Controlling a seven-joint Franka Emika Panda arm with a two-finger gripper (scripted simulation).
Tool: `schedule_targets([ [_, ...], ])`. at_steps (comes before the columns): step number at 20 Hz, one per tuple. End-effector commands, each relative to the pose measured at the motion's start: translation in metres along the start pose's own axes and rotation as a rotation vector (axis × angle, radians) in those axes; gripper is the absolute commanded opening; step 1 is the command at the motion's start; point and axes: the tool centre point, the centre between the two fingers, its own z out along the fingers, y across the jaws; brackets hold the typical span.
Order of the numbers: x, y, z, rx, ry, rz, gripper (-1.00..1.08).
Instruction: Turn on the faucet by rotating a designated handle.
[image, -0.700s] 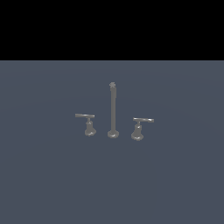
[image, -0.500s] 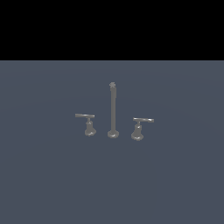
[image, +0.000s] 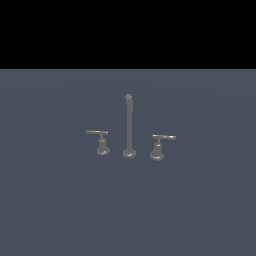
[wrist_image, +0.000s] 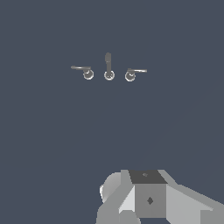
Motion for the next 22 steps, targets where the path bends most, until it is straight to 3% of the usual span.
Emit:
schedule_targets([
  [1, 0.006, -0.003, 0.010, 0.000, -0.001, 0.040, -1.00],
  [22, 0.104, -0.018, 0.140, 0.006, -0.004, 0.579, -1.00],
])
